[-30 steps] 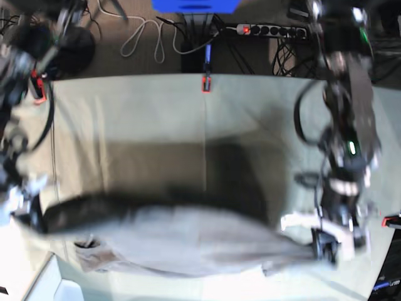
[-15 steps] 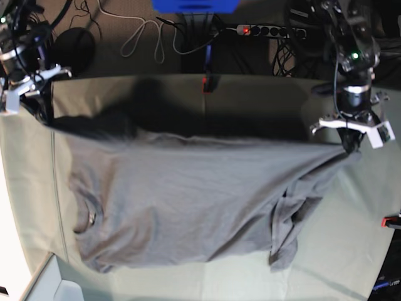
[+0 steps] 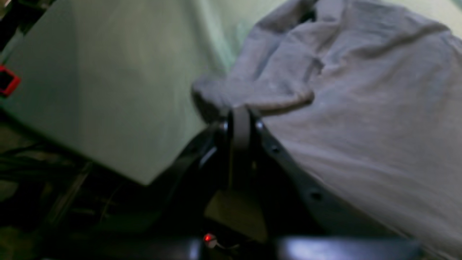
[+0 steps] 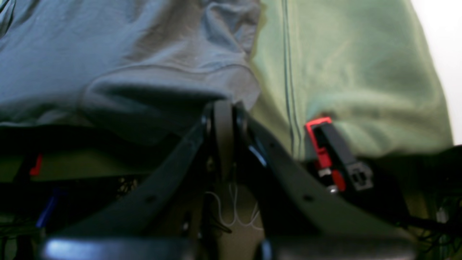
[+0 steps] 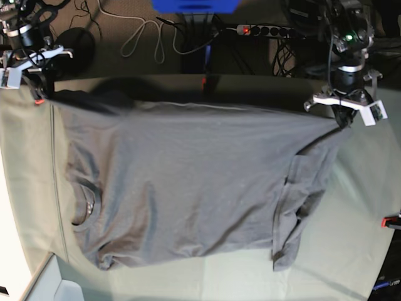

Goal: Layout the t-shirt on the table in an organized manner, then fold the t-shirt properly
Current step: 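Lower the shirt flat with both grippers and release the edge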

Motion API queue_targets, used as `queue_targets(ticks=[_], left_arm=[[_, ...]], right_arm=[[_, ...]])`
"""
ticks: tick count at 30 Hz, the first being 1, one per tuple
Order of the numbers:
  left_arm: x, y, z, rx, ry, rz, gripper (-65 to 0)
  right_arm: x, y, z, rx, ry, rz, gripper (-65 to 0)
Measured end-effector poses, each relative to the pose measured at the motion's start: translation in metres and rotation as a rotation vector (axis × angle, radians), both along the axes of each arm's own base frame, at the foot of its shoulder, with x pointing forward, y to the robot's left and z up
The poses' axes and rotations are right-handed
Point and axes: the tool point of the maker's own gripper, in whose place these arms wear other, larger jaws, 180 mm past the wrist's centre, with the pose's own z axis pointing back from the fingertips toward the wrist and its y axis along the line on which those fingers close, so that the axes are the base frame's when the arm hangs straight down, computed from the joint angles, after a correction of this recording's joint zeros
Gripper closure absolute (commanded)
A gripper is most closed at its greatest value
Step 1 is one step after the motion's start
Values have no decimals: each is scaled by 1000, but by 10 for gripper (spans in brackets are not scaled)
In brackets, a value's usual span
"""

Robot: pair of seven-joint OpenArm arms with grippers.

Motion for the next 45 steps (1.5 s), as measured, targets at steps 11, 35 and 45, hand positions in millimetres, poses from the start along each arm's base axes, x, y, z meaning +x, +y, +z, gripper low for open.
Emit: queue_targets(ticks=[11, 35, 45], left_arm=[[-15, 1, -8, -36, 22, 19, -15], [-18, 30, -66, -266, 48, 188, -426], [-21, 36, -94, -286, 111, 197, -426]], right_arm=[[-9, -2, -16, 27, 38, -20, 0], [-16, -4, -29, 51, 72, -33, -198], [-16, -4, -29, 50, 73, -33, -247]])
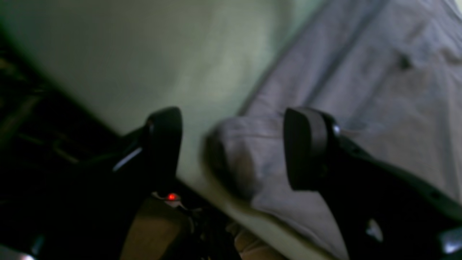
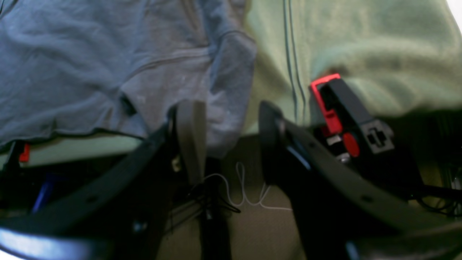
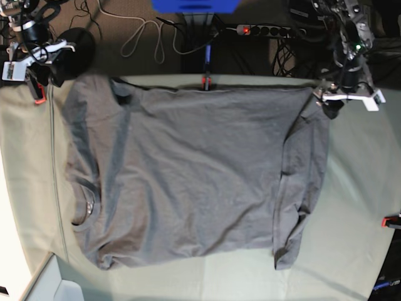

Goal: Layout the t-shirt on the table in an organized manner, then fold the t-shirt properly
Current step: 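Lower the shirt flat with both grippers and release the edge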

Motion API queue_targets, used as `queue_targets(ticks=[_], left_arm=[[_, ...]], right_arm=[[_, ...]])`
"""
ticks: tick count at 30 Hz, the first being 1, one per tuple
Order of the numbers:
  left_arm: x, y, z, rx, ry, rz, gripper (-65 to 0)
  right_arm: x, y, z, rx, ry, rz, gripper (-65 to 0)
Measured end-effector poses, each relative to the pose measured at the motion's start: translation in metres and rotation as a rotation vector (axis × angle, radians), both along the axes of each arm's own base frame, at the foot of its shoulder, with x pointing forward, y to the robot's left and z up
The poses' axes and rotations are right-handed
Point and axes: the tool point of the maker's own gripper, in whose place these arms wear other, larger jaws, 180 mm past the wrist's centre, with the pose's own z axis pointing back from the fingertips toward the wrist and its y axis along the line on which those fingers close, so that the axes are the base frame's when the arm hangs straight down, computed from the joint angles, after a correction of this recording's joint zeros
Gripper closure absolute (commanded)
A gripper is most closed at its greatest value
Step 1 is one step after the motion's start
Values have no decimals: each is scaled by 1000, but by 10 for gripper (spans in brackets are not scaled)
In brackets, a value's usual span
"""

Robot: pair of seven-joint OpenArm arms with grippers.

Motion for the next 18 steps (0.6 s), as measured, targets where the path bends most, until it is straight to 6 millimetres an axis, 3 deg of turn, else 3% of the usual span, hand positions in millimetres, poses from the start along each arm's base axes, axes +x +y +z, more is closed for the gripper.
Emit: queue_targets(ticks=[4, 10, 18], left_arm=[[-10, -1, -24, -36, 63, 24, -412], [3, -3, -31, -57, 47, 36, -249], [-1, -3, -29, -57, 54, 31, -237]], right_arm=[[1, 0, 0, -1, -2, -1, -247], [1, 0, 0, -1, -2, -1, -247], [0, -2, 1, -4, -2, -5, -252]])
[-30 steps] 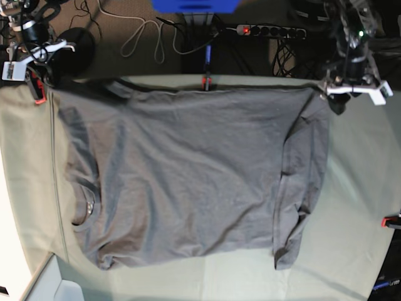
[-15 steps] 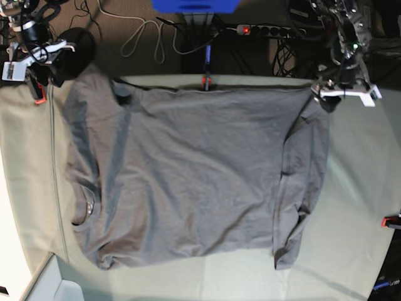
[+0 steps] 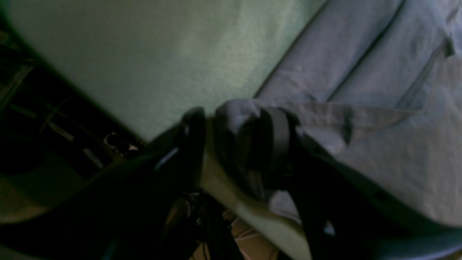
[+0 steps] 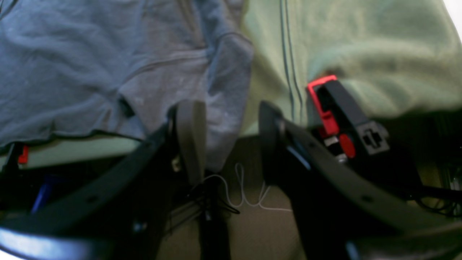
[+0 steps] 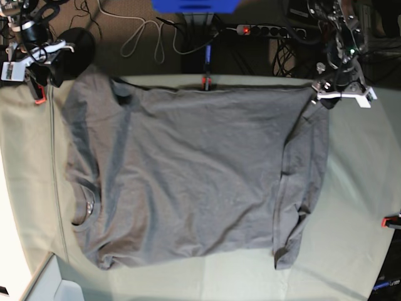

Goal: Layout the t-shirt on the table in an organized manner, then fold the t-shirt properly
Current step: 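Lower the shirt flat with both grippers and release the edge, then grasp the collar-edge corners of the grey shirt with both grippers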

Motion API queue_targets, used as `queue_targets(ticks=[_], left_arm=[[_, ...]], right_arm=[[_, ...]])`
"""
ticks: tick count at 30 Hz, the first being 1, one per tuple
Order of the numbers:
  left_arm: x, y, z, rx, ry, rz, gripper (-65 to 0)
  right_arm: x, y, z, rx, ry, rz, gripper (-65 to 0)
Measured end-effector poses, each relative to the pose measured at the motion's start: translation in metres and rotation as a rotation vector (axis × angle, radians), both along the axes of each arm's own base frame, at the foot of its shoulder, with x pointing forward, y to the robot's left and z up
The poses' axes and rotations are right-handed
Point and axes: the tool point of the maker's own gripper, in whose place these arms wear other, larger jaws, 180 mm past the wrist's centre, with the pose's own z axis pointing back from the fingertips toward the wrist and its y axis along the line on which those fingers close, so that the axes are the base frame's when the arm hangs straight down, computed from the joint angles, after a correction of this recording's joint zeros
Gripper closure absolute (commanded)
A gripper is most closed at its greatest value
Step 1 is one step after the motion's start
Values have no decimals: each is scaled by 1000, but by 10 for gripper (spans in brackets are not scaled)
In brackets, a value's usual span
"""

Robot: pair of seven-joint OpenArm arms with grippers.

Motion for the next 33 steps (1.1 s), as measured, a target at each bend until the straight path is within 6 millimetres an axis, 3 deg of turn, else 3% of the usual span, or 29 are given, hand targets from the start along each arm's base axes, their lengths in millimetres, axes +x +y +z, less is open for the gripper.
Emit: queue_targets(ticks=[3, 6, 13, 17, 21, 25, 27, 31, 33], left_arm=[[-3, 3, 5, 11, -8, 3, -171], [-12, 19, 14, 33, -18, 53, -4], [-20, 44, 25, 69, -31, 119, 0], [-19, 64, 51, 133, -85, 152, 0], [-15, 63, 57, 134, -99, 147, 0], [-11, 55, 55, 123, -99, 125, 0], [-6, 46, 53, 112, -100, 105, -44], [-3, 24, 45, 64, -101, 92, -237], [-3, 19, 43, 48, -100, 95, -298]], right_arm=[[0, 1, -1, 7, 0, -1, -252], [3, 1, -14, 39, 10, -18, -252], [5, 1, -33, 90, 30, -49, -263], [20, 3, -39, 127, 3, -65, -343], [17, 7, -54, 157, 39, -76, -403], [22, 2, -50, 145, 23, -74, -409], [22, 2, -50, 146, 21, -74, -409], [18, 2, -51, 147, 29, -74, -409], [18, 2, -51, 146, 29, -75, -409]])
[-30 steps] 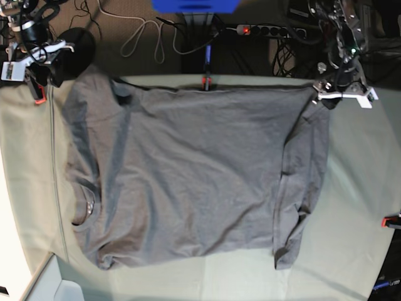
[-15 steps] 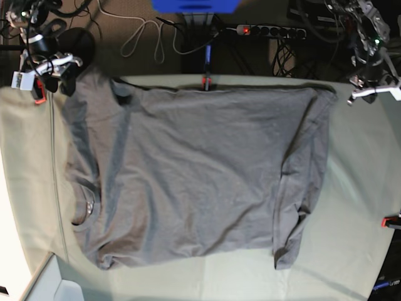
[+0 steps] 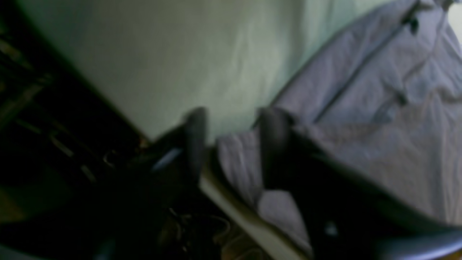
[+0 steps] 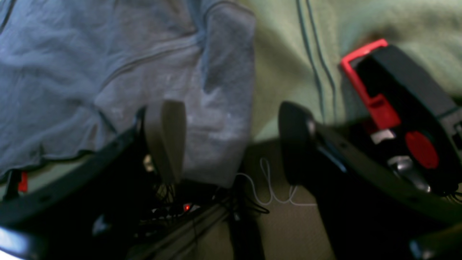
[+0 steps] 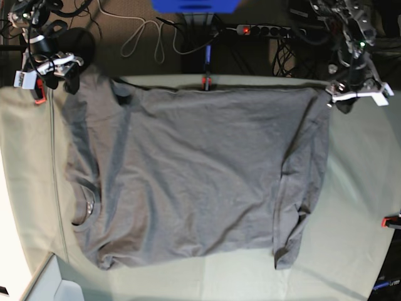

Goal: Layout the t-shirt on the table in an organized manner, then fold the t-shirt properly
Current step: 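Grasp the collar-edge corners of the grey shirt with both grippers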

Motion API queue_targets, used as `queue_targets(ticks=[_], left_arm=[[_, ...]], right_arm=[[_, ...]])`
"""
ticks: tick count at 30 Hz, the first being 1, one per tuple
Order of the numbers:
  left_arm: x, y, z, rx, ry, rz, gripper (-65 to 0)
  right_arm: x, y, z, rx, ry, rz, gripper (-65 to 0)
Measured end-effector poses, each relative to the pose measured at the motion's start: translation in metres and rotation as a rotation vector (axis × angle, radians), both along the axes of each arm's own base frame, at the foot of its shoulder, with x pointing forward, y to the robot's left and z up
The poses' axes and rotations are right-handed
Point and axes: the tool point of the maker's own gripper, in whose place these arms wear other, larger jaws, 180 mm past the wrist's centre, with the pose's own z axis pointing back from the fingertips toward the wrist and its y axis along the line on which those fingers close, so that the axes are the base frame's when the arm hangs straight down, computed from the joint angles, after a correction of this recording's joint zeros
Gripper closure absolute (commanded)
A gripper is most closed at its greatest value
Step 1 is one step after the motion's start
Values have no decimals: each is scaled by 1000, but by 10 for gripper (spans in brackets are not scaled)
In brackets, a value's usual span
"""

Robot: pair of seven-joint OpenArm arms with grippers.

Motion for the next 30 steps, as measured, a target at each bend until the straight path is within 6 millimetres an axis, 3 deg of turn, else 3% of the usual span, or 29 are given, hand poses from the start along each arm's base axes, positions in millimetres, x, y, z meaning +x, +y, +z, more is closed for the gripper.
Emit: queue_targets(ticks=[4, 11, 20, 22, 26, 27, 30], left_arm=[[-1, 0, -2, -1, 2, 3, -314], [1, -7, -29, -62, 45, 17, -315], [14, -36, -43, -93, 59, -61, -303], [17, -42, -44, -101, 59, -78, -238], [16, -46, -47, -116, 69, -84, -27], [14, -45, -48, -114, 74, -84, 0], [13, -45, -46, -113, 75, -86, 0]], right_arm=[[0, -2, 1, -5, 0, 3, -409], [1, -3, 1, -8, 0, 4, -409], [1, -3, 1, -8, 0, 4, -409], [1, -3, 1, -7, -1, 3, -409], [2, -3, 1, -7, -4, 4, -409], [3, -3, 2, -7, -6, 3, -409], [6, -3, 3, -6, -14, 3, -409]])
